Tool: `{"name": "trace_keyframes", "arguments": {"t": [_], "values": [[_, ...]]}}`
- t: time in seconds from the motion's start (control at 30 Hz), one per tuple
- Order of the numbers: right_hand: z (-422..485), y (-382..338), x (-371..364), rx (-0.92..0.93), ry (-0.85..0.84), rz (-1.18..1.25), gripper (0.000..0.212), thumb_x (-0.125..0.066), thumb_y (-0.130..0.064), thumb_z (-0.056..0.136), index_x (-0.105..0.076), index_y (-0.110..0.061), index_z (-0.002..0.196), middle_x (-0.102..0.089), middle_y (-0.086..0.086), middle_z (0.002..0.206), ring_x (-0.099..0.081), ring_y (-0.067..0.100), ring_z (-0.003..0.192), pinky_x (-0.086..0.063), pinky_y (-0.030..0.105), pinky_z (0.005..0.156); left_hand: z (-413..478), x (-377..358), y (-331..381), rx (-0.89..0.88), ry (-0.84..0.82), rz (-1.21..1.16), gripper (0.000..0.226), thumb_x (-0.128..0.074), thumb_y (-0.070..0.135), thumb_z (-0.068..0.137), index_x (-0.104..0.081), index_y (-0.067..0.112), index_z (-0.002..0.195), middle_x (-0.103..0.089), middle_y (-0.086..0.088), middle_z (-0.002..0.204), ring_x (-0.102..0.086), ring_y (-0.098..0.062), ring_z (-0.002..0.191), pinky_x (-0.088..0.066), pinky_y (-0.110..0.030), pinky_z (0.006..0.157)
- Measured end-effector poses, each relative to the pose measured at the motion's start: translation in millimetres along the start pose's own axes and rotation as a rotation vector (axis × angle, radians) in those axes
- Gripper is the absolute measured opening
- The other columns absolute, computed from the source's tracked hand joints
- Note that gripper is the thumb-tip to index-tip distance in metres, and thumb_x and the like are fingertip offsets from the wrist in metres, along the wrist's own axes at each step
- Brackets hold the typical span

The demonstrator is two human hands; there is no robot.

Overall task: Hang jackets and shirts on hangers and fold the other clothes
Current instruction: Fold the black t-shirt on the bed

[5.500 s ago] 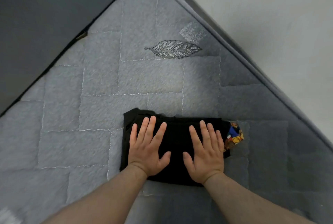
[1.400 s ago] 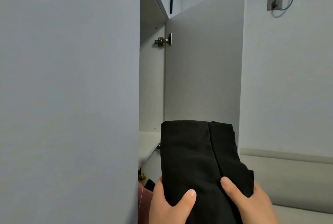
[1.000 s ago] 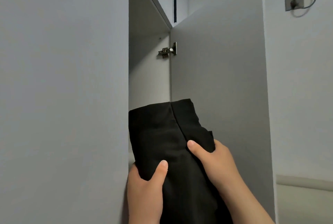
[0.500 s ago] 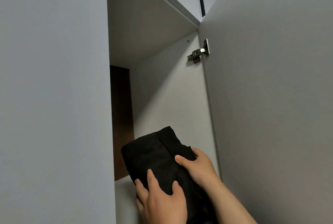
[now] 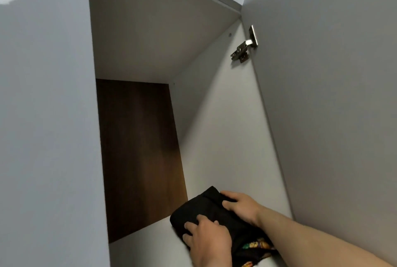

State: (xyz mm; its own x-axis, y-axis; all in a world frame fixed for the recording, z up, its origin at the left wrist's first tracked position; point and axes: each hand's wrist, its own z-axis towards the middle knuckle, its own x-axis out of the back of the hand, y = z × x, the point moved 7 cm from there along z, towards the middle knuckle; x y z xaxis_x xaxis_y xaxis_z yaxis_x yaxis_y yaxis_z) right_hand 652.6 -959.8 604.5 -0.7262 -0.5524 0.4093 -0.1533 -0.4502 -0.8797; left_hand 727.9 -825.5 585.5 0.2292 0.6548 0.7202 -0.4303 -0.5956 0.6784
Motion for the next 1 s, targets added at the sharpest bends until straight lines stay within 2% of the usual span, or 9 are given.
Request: {"name": "trace_keyframes", "arguments": {"t": [0.1,0.27,0.33,0.37,0.53,0.63,0.77,0.9,1.0], "values": [[17,1,-8,0.023,-0.045,-0.191,0.049,-0.048,-0.035,0.097,-0.042,-0.030,0.145,-0.040,-0.005,0.151,-0.040,0.015,0.136,-0.028,0.025,0.113,18,0,-3,0.026,0.082,-0.009,0.055,-0.034,0.040,0.099,-0.022,0.026,0.151,-0.014,-0.006,0.159,-0.017,-0.028,0.144,-0.026,-0.037,0.115],[38,21,-14,0.069,-0.105,-0.458,0.061,-0.031,-0.063,0.095,-0.026,-0.039,0.151,-0.023,-0.002,0.159,-0.024,0.019,0.145,-0.017,0.034,0.120,52,-6,-1,-0.074,0.118,-0.073,0.051,-0.033,0.043,0.100,-0.029,0.031,0.150,-0.016,-0.001,0.161,-0.012,-0.027,0.147,-0.017,-0.037,0.118],[43,22,-19,0.118,-0.111,-0.488,0.090,-0.011,-0.083,0.076,-0.018,-0.038,0.153,-0.017,0.000,0.160,-0.019,0.018,0.147,-0.014,0.031,0.120,69,-8,-2,-0.059,0.123,-0.082,0.052,-0.029,0.049,0.100,-0.031,0.033,0.149,-0.015,0.001,0.161,-0.011,-0.025,0.148,-0.013,-0.036,0.120],[47,23,-21,0.124,-0.112,-0.499,0.102,-0.005,-0.087,0.065,-0.016,-0.037,0.153,-0.016,0.000,0.161,-0.018,0.018,0.147,-0.013,0.030,0.119,78,-9,-1,-0.044,0.129,-0.082,0.053,-0.027,0.050,0.099,-0.031,0.032,0.150,-0.014,0.001,0.162,-0.011,-0.025,0.148,-0.012,-0.036,0.121],[70,21,-35,0.126,-0.142,-0.524,0.107,-0.003,-0.086,0.062,-0.014,-0.033,0.154,-0.017,0.002,0.160,-0.020,0.019,0.147,-0.014,0.028,0.118,117,-8,3,0.028,0.191,-0.016,0.052,-0.022,0.041,0.101,-0.019,0.032,0.152,-0.008,-0.001,0.162,-0.008,-0.025,0.149,-0.007,-0.037,0.121],[89,24,-43,0.105,-0.182,-0.546,0.133,0.006,-0.090,0.035,-0.014,-0.034,0.154,-0.017,0.003,0.160,-0.020,0.019,0.147,-0.014,0.028,0.119,132,-6,5,0.018,0.241,0.008,0.050,-0.019,0.038,0.102,-0.021,0.032,0.152,-0.013,-0.002,0.162,-0.014,-0.023,0.147,-0.009,-0.035,0.121],[106,26,-55,0.051,-0.221,-0.582,0.094,-0.001,-0.079,0.073,-0.011,-0.033,0.155,-0.017,0.006,0.161,-0.017,0.021,0.148,-0.011,0.030,0.119,156,-7,7,-0.002,0.254,-0.017,0.049,-0.020,0.038,0.102,-0.022,0.034,0.151,-0.015,0.001,0.161,-0.017,-0.021,0.147,-0.012,-0.032,0.120],[123,32,-65,0.001,-0.310,-0.669,0.098,-0.001,-0.082,0.072,-0.009,-0.032,0.155,-0.024,0.009,0.157,-0.022,0.025,0.146,-0.015,0.033,0.120,169,-11,5,-0.032,0.227,-0.079,0.050,-0.019,0.038,0.102,-0.021,0.034,0.151,-0.014,0.001,0.161,-0.017,-0.021,0.147,-0.012,-0.033,0.120],[126,34,-65,-0.011,-0.263,-0.653,0.057,-0.018,-0.051,0.102,-0.010,-0.031,0.155,-0.024,0.007,0.157,-0.023,0.024,0.145,-0.017,0.033,0.120,170,-12,5,-0.020,0.223,-0.084,0.050,-0.016,0.036,0.102,-0.018,0.031,0.152,-0.013,-0.002,0.161,-0.014,-0.023,0.148,-0.010,-0.034,0.121]]}}
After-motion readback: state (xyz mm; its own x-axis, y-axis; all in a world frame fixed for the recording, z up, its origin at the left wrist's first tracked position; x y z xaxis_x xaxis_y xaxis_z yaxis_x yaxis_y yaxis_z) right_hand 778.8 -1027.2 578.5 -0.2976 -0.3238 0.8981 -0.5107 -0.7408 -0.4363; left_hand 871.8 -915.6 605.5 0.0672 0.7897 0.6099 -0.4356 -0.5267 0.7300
